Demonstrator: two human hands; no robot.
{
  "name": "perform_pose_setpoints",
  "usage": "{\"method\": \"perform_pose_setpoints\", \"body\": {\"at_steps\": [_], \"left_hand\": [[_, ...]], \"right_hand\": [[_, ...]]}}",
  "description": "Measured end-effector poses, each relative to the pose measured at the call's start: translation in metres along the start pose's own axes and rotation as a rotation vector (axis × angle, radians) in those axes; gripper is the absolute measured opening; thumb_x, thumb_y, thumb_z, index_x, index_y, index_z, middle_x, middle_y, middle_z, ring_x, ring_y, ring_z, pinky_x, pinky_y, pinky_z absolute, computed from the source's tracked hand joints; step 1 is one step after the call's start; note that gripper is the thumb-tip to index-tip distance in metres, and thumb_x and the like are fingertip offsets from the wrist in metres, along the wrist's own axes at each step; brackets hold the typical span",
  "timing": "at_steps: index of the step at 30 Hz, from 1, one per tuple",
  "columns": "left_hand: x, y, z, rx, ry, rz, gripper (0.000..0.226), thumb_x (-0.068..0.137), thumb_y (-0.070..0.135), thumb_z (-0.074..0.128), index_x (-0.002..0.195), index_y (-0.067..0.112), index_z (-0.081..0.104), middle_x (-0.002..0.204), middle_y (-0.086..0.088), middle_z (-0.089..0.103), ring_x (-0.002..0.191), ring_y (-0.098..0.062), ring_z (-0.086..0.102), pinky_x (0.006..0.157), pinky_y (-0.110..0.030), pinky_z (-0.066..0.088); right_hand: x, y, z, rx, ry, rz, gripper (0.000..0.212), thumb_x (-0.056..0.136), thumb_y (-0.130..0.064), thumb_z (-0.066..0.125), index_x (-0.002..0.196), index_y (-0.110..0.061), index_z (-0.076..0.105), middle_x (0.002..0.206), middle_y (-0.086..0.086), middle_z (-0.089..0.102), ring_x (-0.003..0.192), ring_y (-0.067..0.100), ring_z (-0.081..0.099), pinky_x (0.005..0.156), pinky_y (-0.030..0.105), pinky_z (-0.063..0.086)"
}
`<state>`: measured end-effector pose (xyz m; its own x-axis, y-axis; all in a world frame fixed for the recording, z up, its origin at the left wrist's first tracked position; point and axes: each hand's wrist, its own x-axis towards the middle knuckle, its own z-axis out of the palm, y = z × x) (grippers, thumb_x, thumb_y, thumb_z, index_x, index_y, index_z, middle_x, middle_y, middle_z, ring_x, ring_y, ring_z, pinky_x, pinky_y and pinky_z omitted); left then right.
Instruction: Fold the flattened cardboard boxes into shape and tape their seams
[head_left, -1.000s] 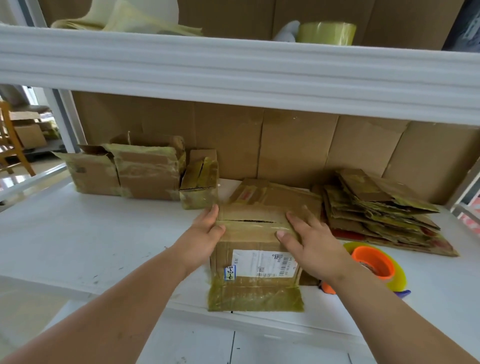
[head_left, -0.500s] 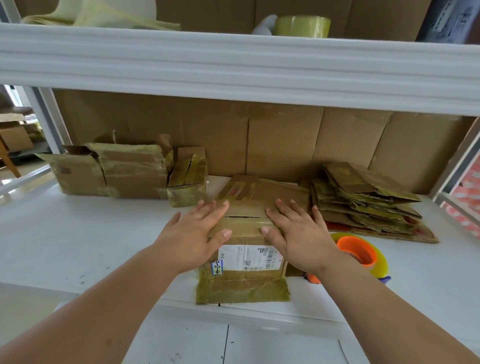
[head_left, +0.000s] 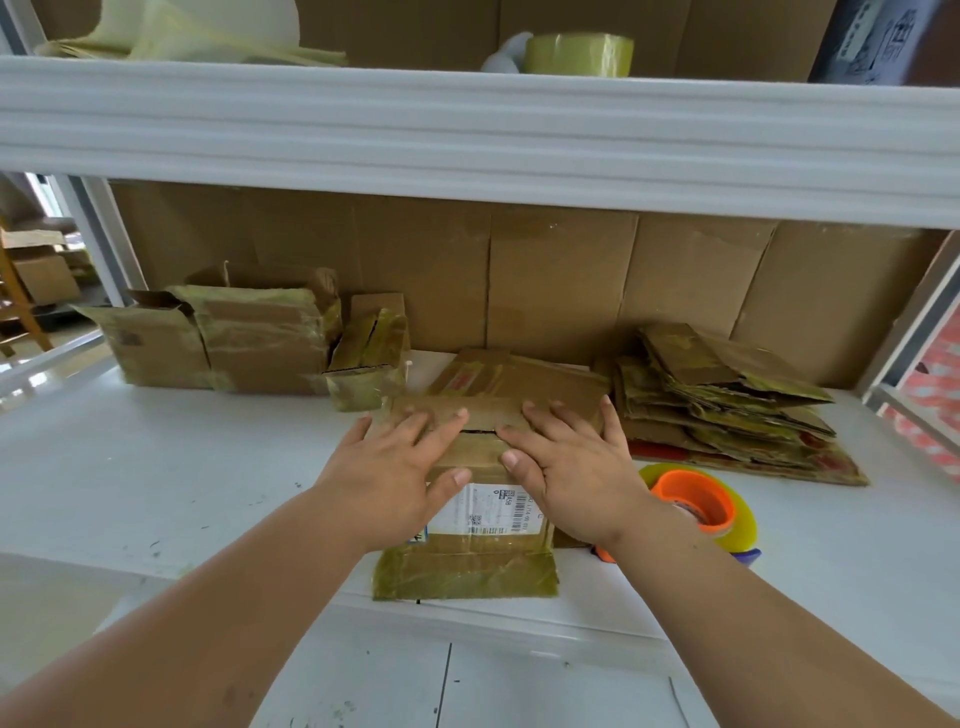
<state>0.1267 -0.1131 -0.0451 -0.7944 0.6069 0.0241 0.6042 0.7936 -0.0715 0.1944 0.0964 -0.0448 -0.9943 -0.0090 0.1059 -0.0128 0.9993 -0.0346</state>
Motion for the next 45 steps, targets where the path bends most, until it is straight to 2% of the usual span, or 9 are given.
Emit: {"method": "perform_pose_setpoints", "body": {"at_steps": [5,10,13,17,19,24,27,35,45], "left_hand": [[0.002,0.005,-0.01,-0.021,-0.021,-0.037,0.057,0.1,0.06,0.014,0.155,0.046,0.01,0.165,0.004,0.009,0.152,-0.02,0.004,0.123,-0.049,0.0],[0.006,0.014,-0.014,-0.149,0.068,-0.03,0.056,0.102,0.05,0.033,0.154,0.031,0.03,0.157,0.007,0.022,0.14,-0.019,0.019,0.118,-0.035,0.02],[0.008,0.028,-0.013,-0.207,0.107,-0.054,0.059,0.1,0.046,0.04,0.153,0.028,0.022,0.151,0.003,0.034,0.134,-0.021,0.032,0.115,-0.037,0.027],[0.007,0.039,-0.019,-0.175,0.114,-0.11,0.057,0.1,0.058,0.03,0.152,0.034,0.025,0.149,0.004,0.036,0.136,-0.022,0.032,0.115,-0.039,0.024],[0.008,0.044,-0.02,-0.115,0.123,-0.135,0.056,0.101,0.057,0.024,0.15,0.032,0.033,0.149,0.005,0.035,0.137,-0.022,0.029,0.119,-0.041,0.02],[0.008,0.053,-0.017,-0.146,0.253,-0.194,0.053,0.102,0.046,0.035,0.149,0.024,0.039,0.148,0.008,0.026,0.131,-0.02,0.024,0.114,-0.038,0.029],[0.008,0.056,-0.02,-0.157,0.23,-0.178,0.057,0.102,0.043,0.037,0.155,0.025,0.026,0.151,0.007,0.028,0.134,-0.019,0.027,0.115,-0.037,0.029],[0.006,0.064,-0.029,-0.118,0.16,-0.18,0.053,0.1,0.047,0.04,0.15,0.032,0.038,0.149,0.01,0.038,0.135,-0.018,0.035,0.116,-0.04,0.028],[-0.007,0.071,-0.044,-0.259,0.326,-0.16,0.044,0.1,0.045,0.045,0.142,0.032,0.049,0.143,0.012,0.04,0.13,-0.013,0.035,0.111,-0.035,0.032]], "right_hand": [[-0.006,0.012,0.007,0.24,0.044,0.008,0.051,0.103,-0.055,0.016,0.153,-0.05,0.009,0.165,-0.015,-0.006,0.152,0.012,-0.007,0.119,0.053,-0.015],[-0.03,0.052,0.013,0.315,0.32,0.337,0.042,0.097,-0.039,0.045,0.136,-0.025,0.047,0.139,0.003,0.044,0.128,0.025,0.044,0.111,0.045,0.035],[-0.042,0.076,0.012,0.2,0.19,0.451,0.041,0.088,-0.05,0.05,0.119,-0.022,0.051,0.121,0.002,0.055,0.112,0.024,0.053,0.103,0.043,0.038],[-0.058,0.099,0.021,0.138,-0.209,0.467,0.07,0.07,-0.083,0.044,0.115,-0.03,0.05,0.117,-0.008,0.061,0.12,0.018,0.052,0.117,0.052,0.016],[-0.066,0.105,0.029,0.11,-0.288,0.437,0.061,0.071,-0.08,0.052,0.111,-0.035,0.046,0.113,-0.011,0.061,0.121,0.016,0.052,0.119,0.053,0.01],[-0.077,0.114,0.034,0.078,-0.166,0.356,0.029,0.088,-0.054,0.056,0.108,-0.036,0.043,0.106,-0.009,0.062,0.116,0.016,0.055,0.121,0.049,0.011],[-0.085,0.123,0.03,0.123,-0.119,0.356,0.028,0.09,-0.055,0.055,0.104,-0.037,0.039,0.106,-0.01,0.06,0.116,0.015,0.055,0.121,0.048,0.008],[-0.098,0.129,0.03,0.403,0.182,0.396,0.025,0.092,-0.05,0.061,0.102,-0.034,0.044,0.093,-0.013,0.063,0.091,0.012,0.058,0.119,0.048,0.022],[-0.078,0.106,0.007,0.414,0.57,0.207,0.033,0.086,-0.047,0.071,0.089,-0.031,0.042,0.075,-0.019,0.043,0.078,0.013,0.046,0.104,0.054,0.035]]}}
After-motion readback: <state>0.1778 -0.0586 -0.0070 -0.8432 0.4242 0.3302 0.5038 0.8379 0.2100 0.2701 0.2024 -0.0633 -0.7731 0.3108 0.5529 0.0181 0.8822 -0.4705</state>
